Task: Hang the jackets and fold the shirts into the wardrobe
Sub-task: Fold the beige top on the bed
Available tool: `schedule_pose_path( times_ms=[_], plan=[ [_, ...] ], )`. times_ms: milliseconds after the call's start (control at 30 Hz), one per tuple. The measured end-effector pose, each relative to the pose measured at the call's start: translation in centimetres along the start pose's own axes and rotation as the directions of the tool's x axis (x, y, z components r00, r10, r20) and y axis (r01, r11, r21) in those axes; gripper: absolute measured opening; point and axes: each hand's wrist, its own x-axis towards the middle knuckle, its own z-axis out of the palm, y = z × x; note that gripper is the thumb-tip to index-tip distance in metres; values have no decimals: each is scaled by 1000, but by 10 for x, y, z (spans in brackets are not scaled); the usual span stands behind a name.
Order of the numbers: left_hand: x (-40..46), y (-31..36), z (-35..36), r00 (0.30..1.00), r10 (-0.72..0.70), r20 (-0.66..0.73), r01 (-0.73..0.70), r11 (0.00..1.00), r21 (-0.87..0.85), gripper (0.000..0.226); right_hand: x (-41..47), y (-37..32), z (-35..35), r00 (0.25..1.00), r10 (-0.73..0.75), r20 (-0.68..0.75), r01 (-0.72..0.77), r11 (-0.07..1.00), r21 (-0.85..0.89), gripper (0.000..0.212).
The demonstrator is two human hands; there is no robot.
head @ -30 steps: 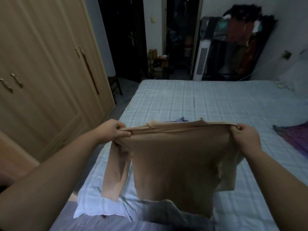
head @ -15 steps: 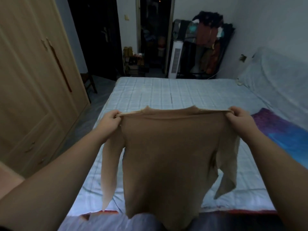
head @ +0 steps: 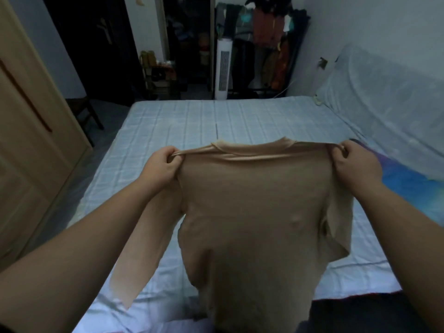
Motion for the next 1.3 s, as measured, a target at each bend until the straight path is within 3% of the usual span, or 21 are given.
schedule_pose_path(
  times_ms=[133, 300, 633, 833, 1000, 1300],
  plan=[
    [50, -2, 78, 999, -44, -15, 44, 999, 13, 11, 65, 51, 65, 992, 33, 118, -44, 995, 86, 35],
    [113, -23, 172, 976, -219, -2, 219, 975, 23, 11, 144, 94, 160, 954, 69, 292, -125, 976, 177, 36],
    [261, -132, 354, 911, -400, 98, 379, 907, 182, 28, 251, 160, 387, 878, 144, 457, -181, 983, 39, 43],
    [338, -226, 463, 921, -353, 163, 297, 910, 291, 30, 289, 196, 531, 878, 139, 457, -141, 990, -30, 45],
    [378, -295, 531, 945, -316, 87, 251, 870, 425, 32, 307, 213, 627, 902, 113, 417, -87, 993, -80, 42],
    [377, -354, 581, 979, -203, -9, 169, 788, 592, 33, 303, 231, 693, 939, 66, 339, -8, 986, -169, 36]
  ],
)
